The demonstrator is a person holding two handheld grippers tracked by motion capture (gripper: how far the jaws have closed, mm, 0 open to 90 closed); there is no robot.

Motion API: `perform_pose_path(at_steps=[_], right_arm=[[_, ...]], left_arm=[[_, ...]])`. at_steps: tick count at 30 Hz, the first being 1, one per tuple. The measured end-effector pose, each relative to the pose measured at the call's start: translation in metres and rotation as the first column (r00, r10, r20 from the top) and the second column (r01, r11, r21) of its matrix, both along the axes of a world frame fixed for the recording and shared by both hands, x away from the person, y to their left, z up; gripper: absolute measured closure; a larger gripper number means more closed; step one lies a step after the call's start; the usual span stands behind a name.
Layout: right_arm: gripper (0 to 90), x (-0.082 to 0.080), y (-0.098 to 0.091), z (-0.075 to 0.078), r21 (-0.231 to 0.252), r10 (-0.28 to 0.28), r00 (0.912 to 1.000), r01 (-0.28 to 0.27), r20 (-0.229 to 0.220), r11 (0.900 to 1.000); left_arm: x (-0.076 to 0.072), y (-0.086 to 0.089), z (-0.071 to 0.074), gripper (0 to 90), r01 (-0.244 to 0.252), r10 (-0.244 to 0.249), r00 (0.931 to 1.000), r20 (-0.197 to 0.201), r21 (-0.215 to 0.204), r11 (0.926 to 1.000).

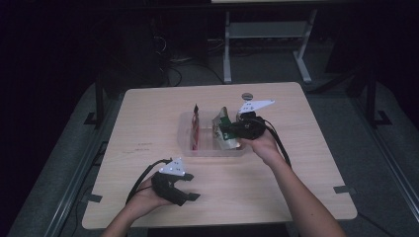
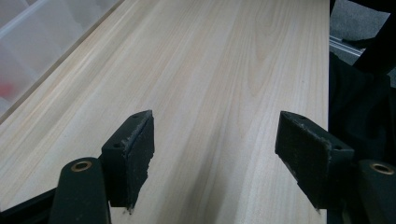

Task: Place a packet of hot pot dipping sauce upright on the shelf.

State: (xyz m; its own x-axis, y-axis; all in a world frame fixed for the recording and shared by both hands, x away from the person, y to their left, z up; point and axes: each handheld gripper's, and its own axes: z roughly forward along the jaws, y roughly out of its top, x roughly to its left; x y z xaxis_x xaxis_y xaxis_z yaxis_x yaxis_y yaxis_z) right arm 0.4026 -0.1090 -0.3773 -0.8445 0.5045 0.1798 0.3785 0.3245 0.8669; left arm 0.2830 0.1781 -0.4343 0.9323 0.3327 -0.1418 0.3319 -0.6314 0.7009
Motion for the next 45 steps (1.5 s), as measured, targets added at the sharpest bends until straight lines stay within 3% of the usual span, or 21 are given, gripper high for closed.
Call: perform_pose_path(at_steps=[8, 11, 19, 26, 29, 31, 34, 37, 41, 43, 45], right_arm=[[88.9, 0.000, 0.013, 0.004, -0.069, -0.026, 0.9991, 0.028, 0.034, 0.9972], [84.7, -0.002, 0.015, 0.008, -0.068, -0.038, 0.9980, 0.041, 0.050, 0.9968], [71.3, -0.012, 0.003, 0.024, 0.009, -0.012, 0.9987, 0.012, 0.050, 0.9999], [63.0, -0.031, -0.015, 0.033, 0.060, 0.028, 0.9976, -0.032, 0.063, 0.9977], [65.4, -0.041, -0.025, 0.028, 0.057, 0.044, 0.9963, -0.048, 0.074, 0.9972], [73.3, -0.046, -0.032, 0.022, 0.058, 0.060, 0.9954, -0.064, 0.075, 0.9962], [89.7, -0.048, -0.038, 0.007, 0.056, 0.115, 0.9930, -0.116, 0.027, 0.9917], [90.0, -0.051, -0.036, -0.009, 0.050, 0.180, 0.9836, -0.178, -0.018, 0.9827], [90.0, -0.050, -0.021, -0.024, 0.033, 0.249, 0.9676, -0.248, -0.040, 0.9682], [90.0, -0.048, -0.013, -0.025, 0.027, 0.266, 0.9632, -0.266, -0.036, 0.9637], [90.0, -0.045, -0.007, -0.024, 0.032, 0.263, 0.9644, -0.263, -0.024, 0.9644]], left_arm=[[0.000, -0.001, 0.000, 27.6, 0.002, -0.002, 1.0000, 0.001, 0.000, 1.0000], [-0.001, 0.000, -0.001, 27.6, -0.005, 0.005, 1.0000, -0.004, -0.010, 0.9999], [0.001, 0.002, 0.001, 27.5, -0.003, 0.003, 1.0000, 0.009, -0.002, 1.0000], [0.000, 0.003, 0.001, 27.6, -0.011, 0.011, 0.9999, 0.005, -0.006, 0.9999], [0.000, 0.004, 0.002, 27.5, -0.005, 0.005, 0.9999, 0.009, 0.006, 1.0000], [0.000, 0.004, 0.002, 27.5, -0.008, 0.008, 0.9999, 0.009, 0.005, 1.0000], [0.000, 0.004, 0.002, 27.6, -0.006, 0.006, 0.9999, 0.009, 0.005, 1.0000], [0.000, 0.003, 0.001, 27.5, -0.012, 0.012, 0.9999, 0.006, 0.001, 0.9999], [-0.001, 0.003, 0.001, 27.6, -0.011, 0.011, 0.9999, 0.003, 0.001, 0.9999], [0.000, 0.004, 0.001, 27.6, -0.009, 0.009, 0.9999, 0.006, 0.002, 1.0000], [0.001, 0.005, 0.002, 27.6, -0.009, 0.009, 0.9999, 0.010, 0.007, 0.9999]])
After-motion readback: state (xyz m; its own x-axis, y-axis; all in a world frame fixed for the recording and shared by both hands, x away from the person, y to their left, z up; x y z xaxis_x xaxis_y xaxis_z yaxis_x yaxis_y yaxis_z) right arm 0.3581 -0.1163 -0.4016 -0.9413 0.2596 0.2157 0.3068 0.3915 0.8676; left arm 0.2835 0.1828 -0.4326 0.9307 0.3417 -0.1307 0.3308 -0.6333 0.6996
